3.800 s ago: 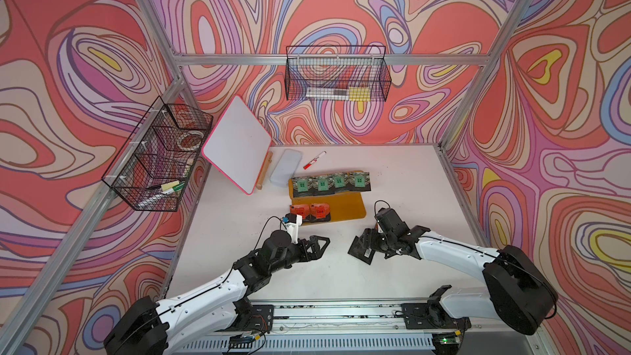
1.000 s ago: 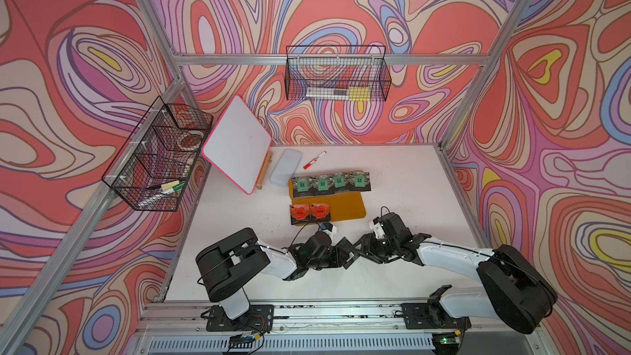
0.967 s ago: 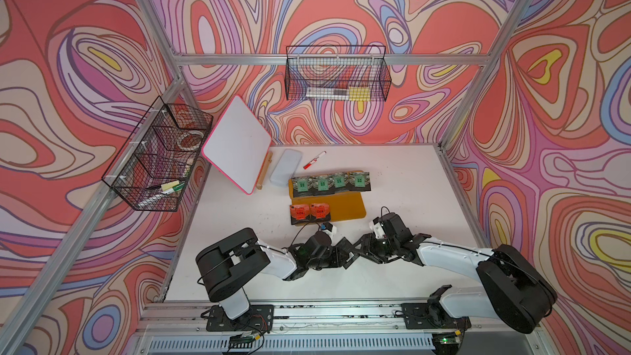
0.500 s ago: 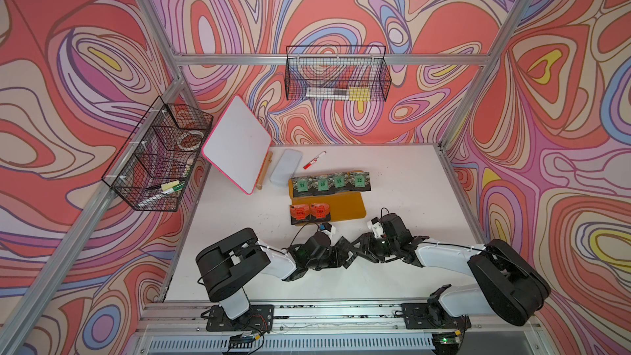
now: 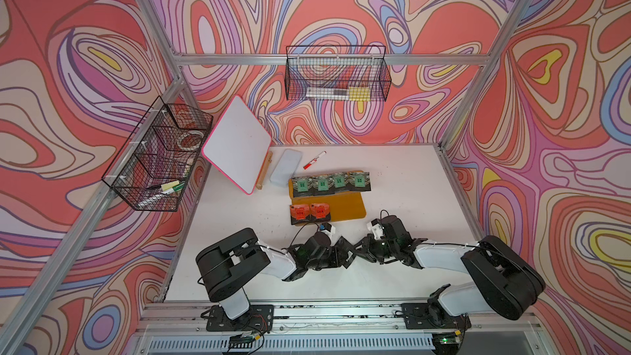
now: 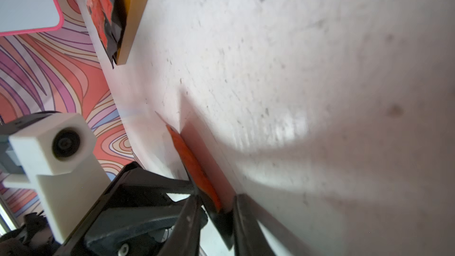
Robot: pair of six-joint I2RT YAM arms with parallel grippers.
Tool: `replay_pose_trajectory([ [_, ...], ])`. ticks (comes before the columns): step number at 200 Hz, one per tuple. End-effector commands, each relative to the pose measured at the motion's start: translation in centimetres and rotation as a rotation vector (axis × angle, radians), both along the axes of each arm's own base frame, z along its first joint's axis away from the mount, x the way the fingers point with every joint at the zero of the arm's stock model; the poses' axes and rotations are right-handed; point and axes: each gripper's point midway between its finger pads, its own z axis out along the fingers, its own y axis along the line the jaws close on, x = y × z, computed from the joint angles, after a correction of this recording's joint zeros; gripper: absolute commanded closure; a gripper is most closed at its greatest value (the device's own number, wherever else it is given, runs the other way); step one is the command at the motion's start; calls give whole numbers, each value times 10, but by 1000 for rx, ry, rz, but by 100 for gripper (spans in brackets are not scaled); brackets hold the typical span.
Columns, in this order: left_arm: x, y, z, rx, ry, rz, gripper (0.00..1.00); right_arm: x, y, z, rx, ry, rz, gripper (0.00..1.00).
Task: Place the tea bags on the shelf by color
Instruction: Pick up the tea bag from the center of the board.
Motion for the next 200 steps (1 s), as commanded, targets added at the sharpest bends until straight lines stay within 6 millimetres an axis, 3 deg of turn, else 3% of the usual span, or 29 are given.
replay_pose_trajectory([
  [1, -6, 9, -15, 44, 20, 8, 78, -1, -3, -3, -13, -7, 0, 82],
  [29, -3, 8, -9, 28, 11, 18, 76, -2, -6, -5, -29, -23, 11, 92],
  [70, 7, 20, 14, -13, -15, 99, 51, 1, -7, -1, -58, -97, 56, 100],
  [85, 11, 30, 26, -15, -30, 145, 48, 4, -6, 8, -70, -156, 90, 100],
  [149, 15, 75, 101, 25, -203, 226, 28, 16, -4, 62, -100, -488, 222, 100],
  [173, 10, 77, 119, 34, -227, 182, 24, 16, -1, 84, -73, -615, 258, 100],
  [200, 1, 64, 134, 2, -296, 50, 19, 13, 6, 106, -31, -744, 325, 100],
])
